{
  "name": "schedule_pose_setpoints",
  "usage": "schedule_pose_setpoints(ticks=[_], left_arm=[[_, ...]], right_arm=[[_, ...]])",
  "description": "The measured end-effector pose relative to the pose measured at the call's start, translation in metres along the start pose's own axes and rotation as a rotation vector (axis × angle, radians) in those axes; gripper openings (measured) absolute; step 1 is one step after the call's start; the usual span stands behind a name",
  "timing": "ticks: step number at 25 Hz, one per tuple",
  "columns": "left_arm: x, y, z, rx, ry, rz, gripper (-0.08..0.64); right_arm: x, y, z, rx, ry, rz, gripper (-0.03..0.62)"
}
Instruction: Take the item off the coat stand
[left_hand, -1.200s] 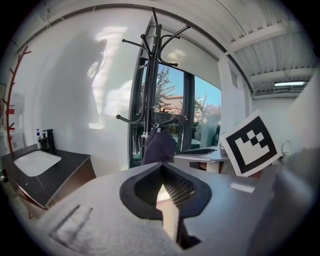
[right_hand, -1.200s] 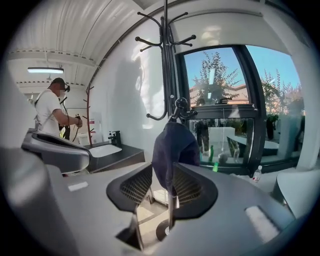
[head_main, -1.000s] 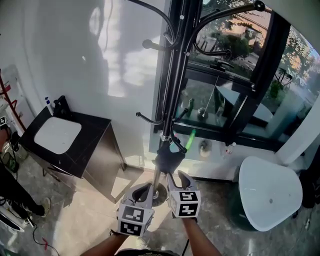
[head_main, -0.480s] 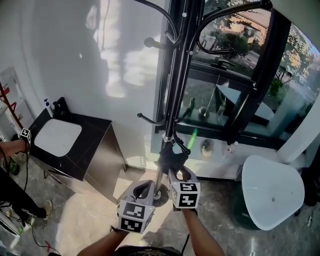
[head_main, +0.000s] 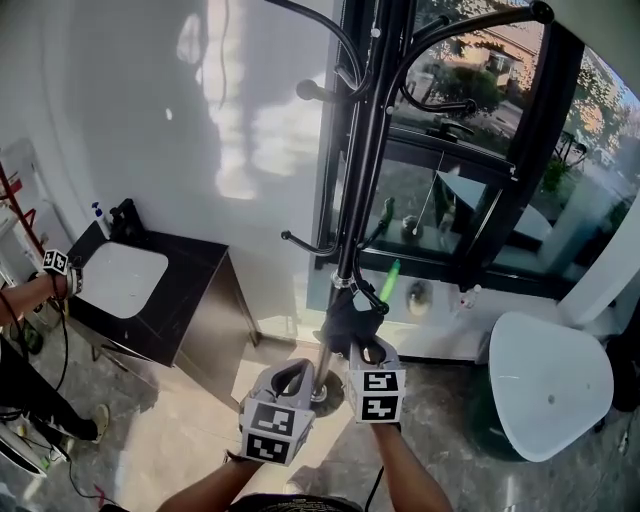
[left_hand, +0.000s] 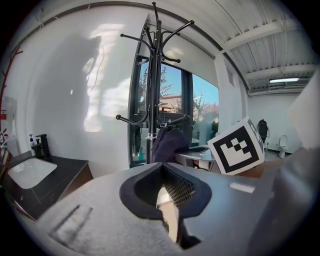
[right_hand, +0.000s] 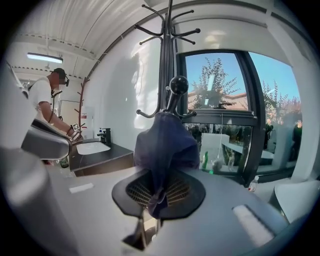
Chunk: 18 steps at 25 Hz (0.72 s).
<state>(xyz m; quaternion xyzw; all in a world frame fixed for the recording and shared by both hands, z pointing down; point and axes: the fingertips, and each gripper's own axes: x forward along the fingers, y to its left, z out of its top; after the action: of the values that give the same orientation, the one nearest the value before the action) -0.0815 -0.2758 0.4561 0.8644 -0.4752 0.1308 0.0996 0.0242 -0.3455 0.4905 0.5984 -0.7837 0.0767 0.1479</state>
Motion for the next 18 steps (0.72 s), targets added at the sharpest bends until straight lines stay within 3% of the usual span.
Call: schedule_pose_setpoints(ticks=[10,18], left_arm=[[0.003,-0.008,0.003,-0.014,-0.007,-0.01,0.002],[-0.003,-0.025,0.006,-0.017,-0.017,-0.02,0.002]], right_arm=[[-0.027,0.005,0.02,-0.09,-0.063,-0.009,0.018],[-0.049,0.01,0.023,-0.096,-0.072,0.006,0.018]])
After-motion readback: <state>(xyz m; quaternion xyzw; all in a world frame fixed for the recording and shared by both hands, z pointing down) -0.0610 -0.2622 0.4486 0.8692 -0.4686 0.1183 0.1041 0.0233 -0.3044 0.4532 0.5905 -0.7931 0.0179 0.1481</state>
